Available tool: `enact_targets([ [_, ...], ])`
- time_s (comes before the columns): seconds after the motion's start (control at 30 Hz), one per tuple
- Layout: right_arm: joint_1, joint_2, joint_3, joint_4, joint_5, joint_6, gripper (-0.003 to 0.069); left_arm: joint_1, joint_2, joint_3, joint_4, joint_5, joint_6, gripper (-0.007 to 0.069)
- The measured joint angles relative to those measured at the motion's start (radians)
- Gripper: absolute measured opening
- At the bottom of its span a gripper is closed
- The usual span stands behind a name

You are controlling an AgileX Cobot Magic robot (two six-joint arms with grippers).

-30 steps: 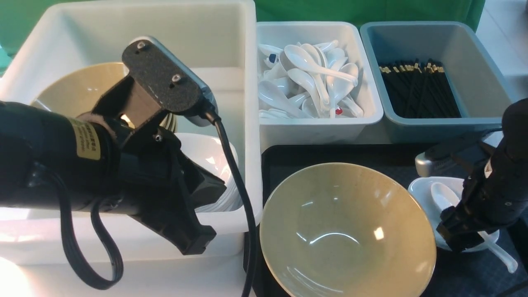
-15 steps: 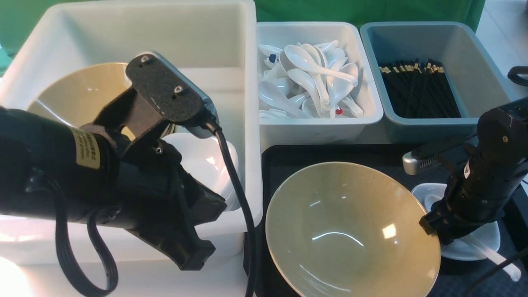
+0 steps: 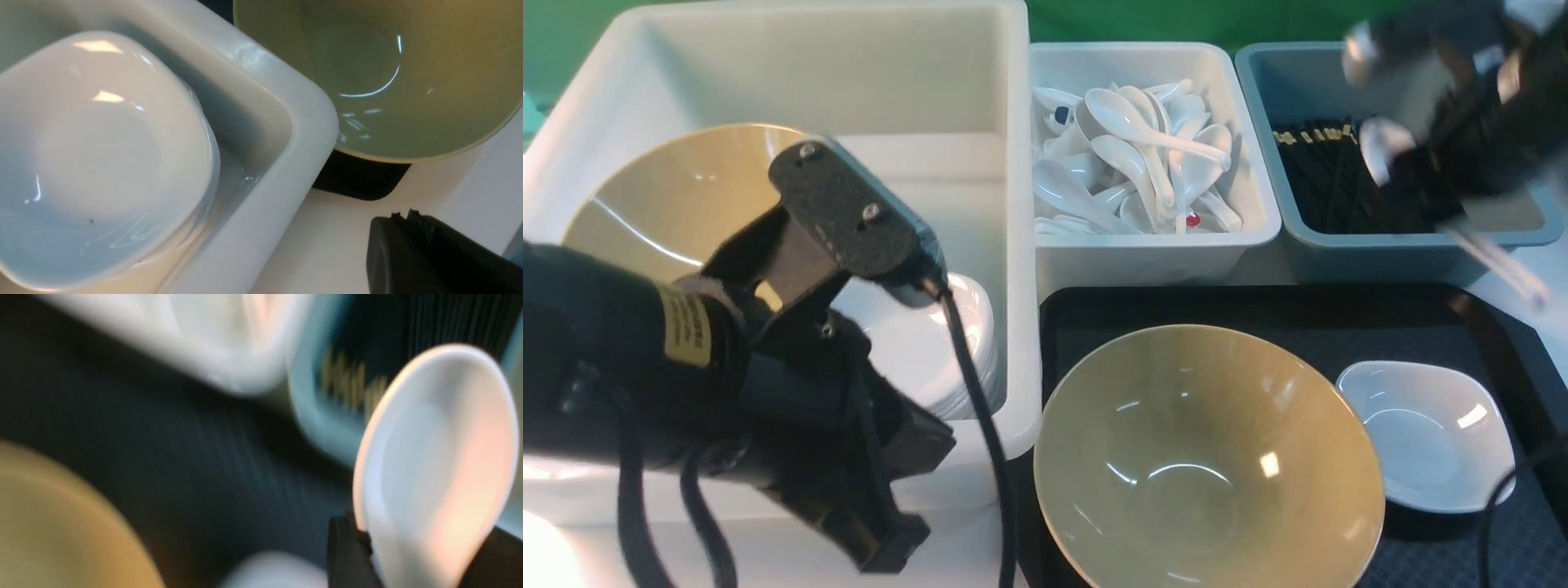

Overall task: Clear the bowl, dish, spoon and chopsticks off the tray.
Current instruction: Use the right arm to put the soup spoon into the small storage box in the middle, then use the left arm to grab the yellow noodle bowl on the left

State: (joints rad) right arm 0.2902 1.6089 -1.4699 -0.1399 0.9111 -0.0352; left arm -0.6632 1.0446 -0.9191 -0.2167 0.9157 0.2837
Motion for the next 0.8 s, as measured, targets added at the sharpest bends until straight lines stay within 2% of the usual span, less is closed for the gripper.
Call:
enact_targets([
  [0.1,0.034,0.089,-0.138,0.02,-0.123,0.001,0.035,0.0,-0.047,0.068,-0.005,-0.023,0.001,-0.0015],
  [0.27,0.059,0.29,-0.334,0.038,-0.277,0.086,0.035,0.0,-0.128,0.16,-0.045,-0.051,-0.002,-0.0015],
  [0.47,0.06,0.504,-0.567,0.042,-0.27,0.122,0.0369,0.0,-0.189,0.196,-0.099,-0.06,-0.032,-0.0015],
  [0.5,0.06,0.553,-0.638,0.043,-0.226,0.122,0.0416,0.0,-0.2,0.196,-0.118,-0.059,-0.037,-0.0015],
  [0.6,0.06,0.573,-0.727,0.044,-0.12,0.122,0.0494,0.0,-0.202,0.196,-0.162,-0.04,-0.04,-0.0015],
  [0.63,0.06,0.573,-0.77,0.044,-0.037,0.118,0.0528,0.0,-0.195,0.193,-0.167,-0.024,-0.036,-0.0015],
  [0.7,0.059,0.572,-0.804,0.044,0.028,0.107,0.0545,0.0,-0.179,0.184,-0.163,-0.001,-0.036,-0.0015],
  [0.8,0.059,0.547,-0.889,0.044,0.241,0.02,0.0563,0.0,-0.095,0.112,-0.11,0.031,-0.045,-0.0015],
])
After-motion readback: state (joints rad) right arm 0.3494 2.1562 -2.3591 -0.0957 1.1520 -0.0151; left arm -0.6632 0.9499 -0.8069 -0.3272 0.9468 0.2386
